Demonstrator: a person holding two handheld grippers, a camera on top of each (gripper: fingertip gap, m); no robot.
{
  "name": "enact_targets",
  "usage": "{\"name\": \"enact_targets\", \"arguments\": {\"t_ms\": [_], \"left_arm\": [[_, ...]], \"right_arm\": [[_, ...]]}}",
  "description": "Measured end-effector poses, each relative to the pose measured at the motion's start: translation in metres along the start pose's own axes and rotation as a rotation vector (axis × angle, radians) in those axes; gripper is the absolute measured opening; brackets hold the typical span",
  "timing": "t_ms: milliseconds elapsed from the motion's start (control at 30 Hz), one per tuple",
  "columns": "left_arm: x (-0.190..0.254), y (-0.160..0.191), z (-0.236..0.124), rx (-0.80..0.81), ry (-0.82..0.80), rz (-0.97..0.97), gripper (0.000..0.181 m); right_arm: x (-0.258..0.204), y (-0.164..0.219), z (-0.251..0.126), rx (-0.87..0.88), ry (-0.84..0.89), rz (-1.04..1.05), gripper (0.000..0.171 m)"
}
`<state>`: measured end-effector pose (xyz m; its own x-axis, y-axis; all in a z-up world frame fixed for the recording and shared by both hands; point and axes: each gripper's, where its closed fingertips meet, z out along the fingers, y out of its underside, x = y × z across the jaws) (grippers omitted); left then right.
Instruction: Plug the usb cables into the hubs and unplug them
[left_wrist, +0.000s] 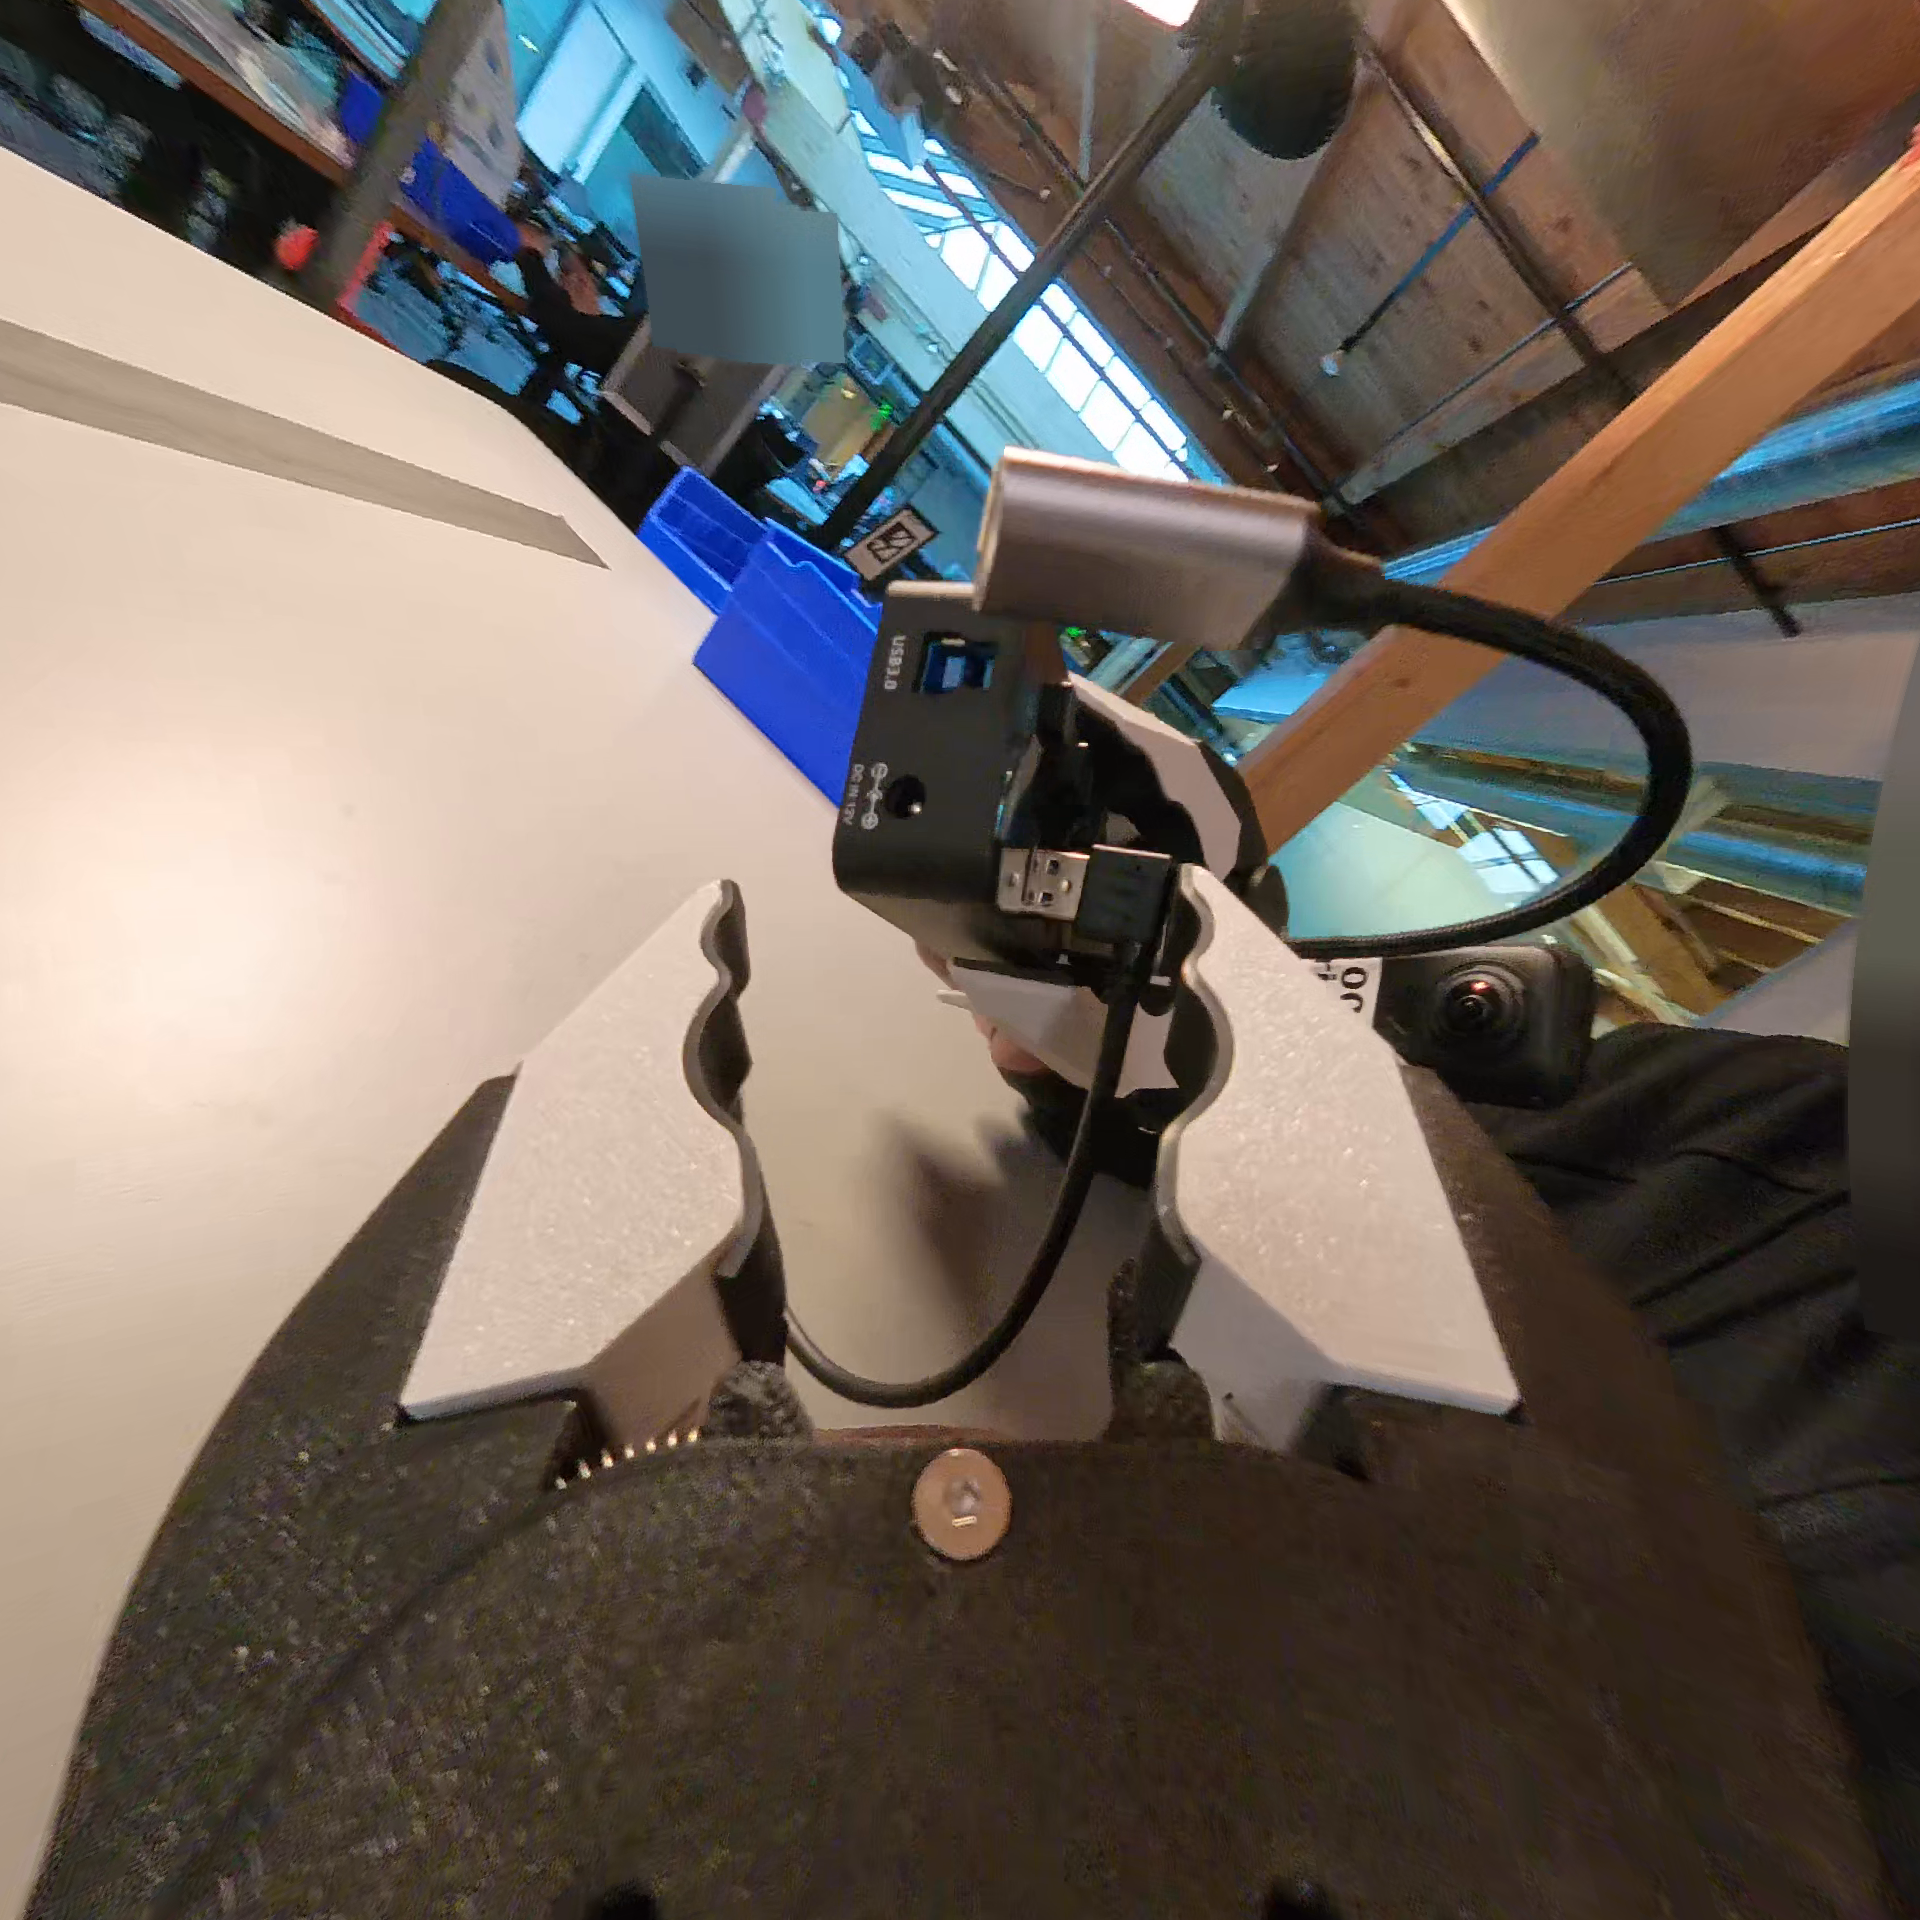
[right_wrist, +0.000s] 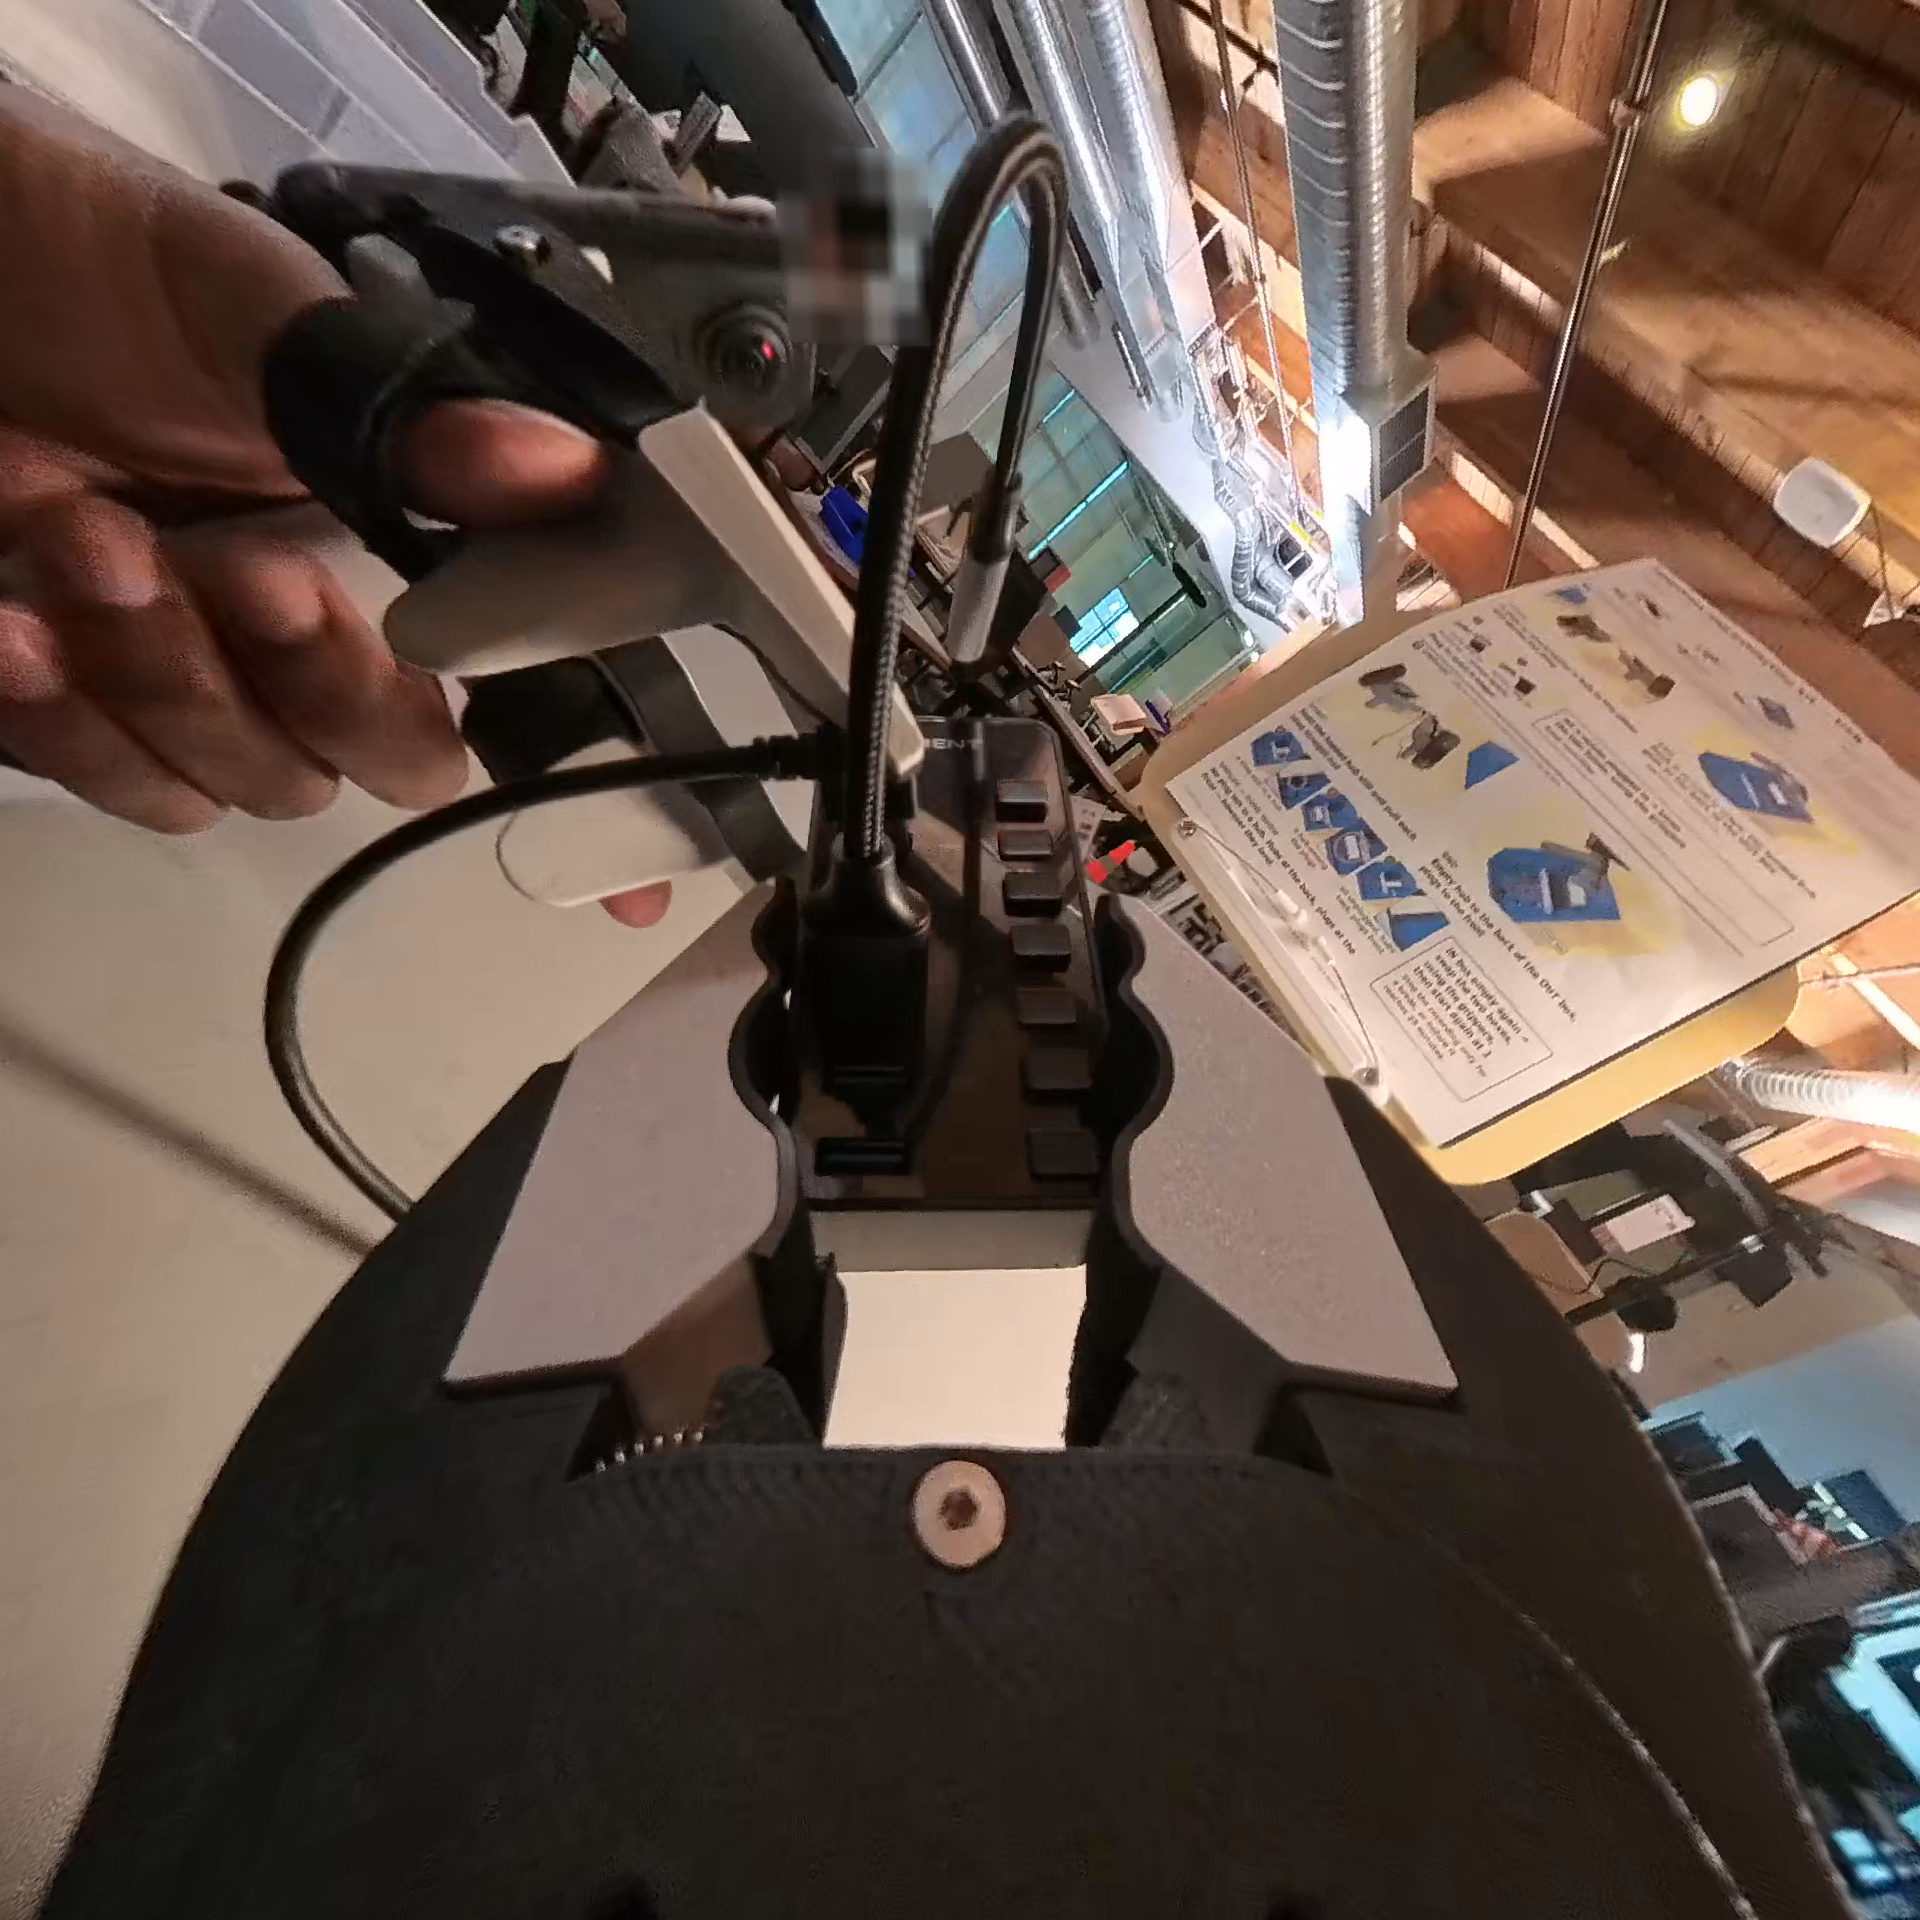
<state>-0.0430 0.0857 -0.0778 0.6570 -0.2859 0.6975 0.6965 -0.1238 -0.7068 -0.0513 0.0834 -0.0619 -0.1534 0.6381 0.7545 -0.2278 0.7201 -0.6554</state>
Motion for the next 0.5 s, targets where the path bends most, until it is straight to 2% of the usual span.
{"name": "enact_targets", "arguments": {"t_ms": [33, 167, 367, 500], "left_arm": [[0.003, 0.002, 0.001, 0.000, 0.026, -0.011, 0.081], [0.020, 0.003, 0.003, 0.031, 0.132, -0.021, 0.060], [0.031, 0.002, 0.001, 0.041, 0.160, 0.069, 0.058], [0.036, -0.001, -0.001, 0.064, 0.193, 0.064, 0.051]], "right_arm": [[-0.001, -0.002, -0.001, 0.006, 0.003, -0.020, 0.056], [-0.003, -0.007, -0.003, 0.019, 0.020, -0.073, 0.056], [0.001, -0.019, -0.008, 0.064, 0.039, -0.086, 0.056], [0.002, -0.026, -0.011, 0.087, 0.050, -0.111, 0.056]]}}
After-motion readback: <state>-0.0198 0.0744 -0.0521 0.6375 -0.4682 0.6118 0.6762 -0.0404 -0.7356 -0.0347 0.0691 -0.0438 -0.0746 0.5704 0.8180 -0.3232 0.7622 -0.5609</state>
